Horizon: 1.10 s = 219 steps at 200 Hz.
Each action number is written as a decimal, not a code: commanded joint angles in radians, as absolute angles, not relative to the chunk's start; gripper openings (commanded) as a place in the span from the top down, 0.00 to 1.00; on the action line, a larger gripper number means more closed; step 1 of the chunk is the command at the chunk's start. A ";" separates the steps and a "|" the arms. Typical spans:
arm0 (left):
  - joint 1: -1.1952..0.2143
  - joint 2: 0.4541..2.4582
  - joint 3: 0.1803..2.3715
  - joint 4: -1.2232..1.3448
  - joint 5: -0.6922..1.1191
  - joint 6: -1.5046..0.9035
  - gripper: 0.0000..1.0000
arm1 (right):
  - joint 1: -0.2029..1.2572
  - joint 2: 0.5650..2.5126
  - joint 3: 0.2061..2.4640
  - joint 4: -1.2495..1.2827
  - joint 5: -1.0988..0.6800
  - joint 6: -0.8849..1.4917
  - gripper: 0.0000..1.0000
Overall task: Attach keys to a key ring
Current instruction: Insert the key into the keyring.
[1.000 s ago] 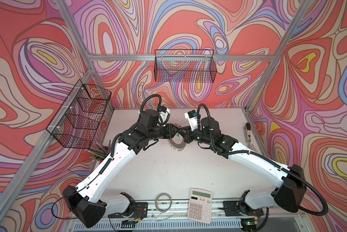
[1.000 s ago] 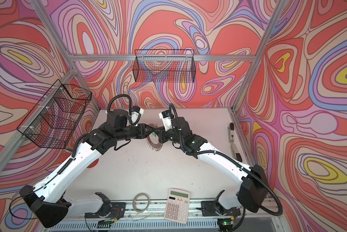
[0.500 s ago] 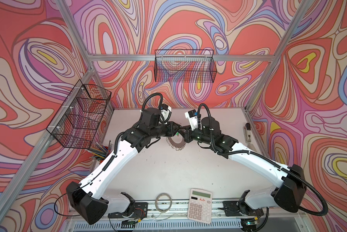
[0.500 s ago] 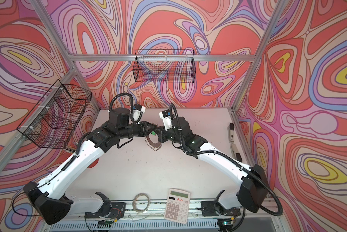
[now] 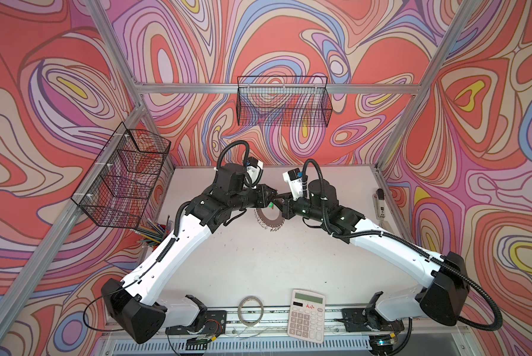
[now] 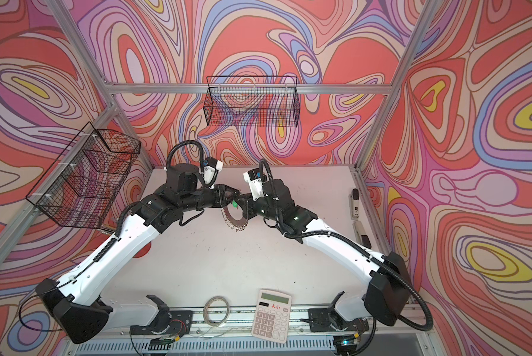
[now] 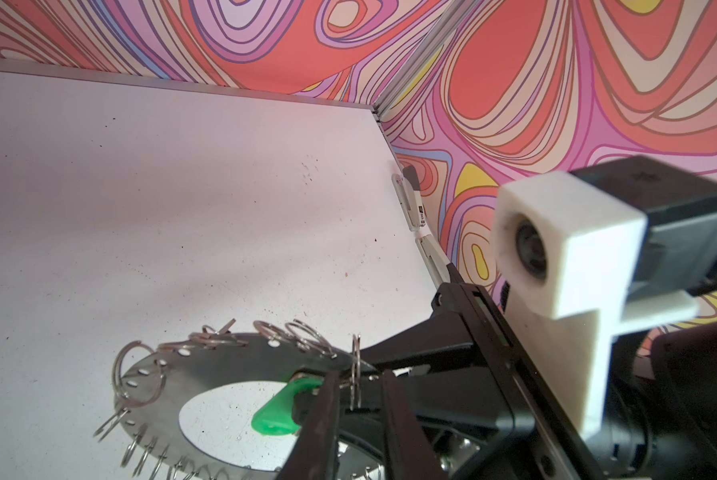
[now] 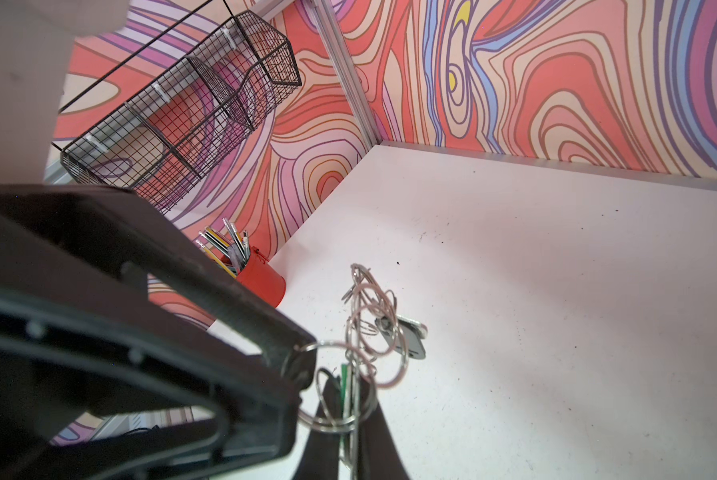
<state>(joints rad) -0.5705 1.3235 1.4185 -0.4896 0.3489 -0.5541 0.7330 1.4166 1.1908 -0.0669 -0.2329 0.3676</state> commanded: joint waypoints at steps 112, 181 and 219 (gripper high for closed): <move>-0.575 1.361 1.477 -0.506 0.378 -0.540 0.91 | 0.738 1.410 1.176 -0.033 -0.232 0.353 1.00; -0.562 1.430 1.686 -0.815 0.367 -0.423 1.00 | 0.738 1.405 1.166 -0.042 -0.120 0.286 1.00; -0.548 1.536 1.885 -1.143 0.428 -0.299 1.00 | 0.739 1.409 1.141 -0.014 0.036 0.162 1.00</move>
<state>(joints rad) -0.5568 1.5127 1.7874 -0.8680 0.3683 -0.4091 0.7517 1.4155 1.1790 -0.0158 -0.1452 0.2615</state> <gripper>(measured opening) 0.046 0.064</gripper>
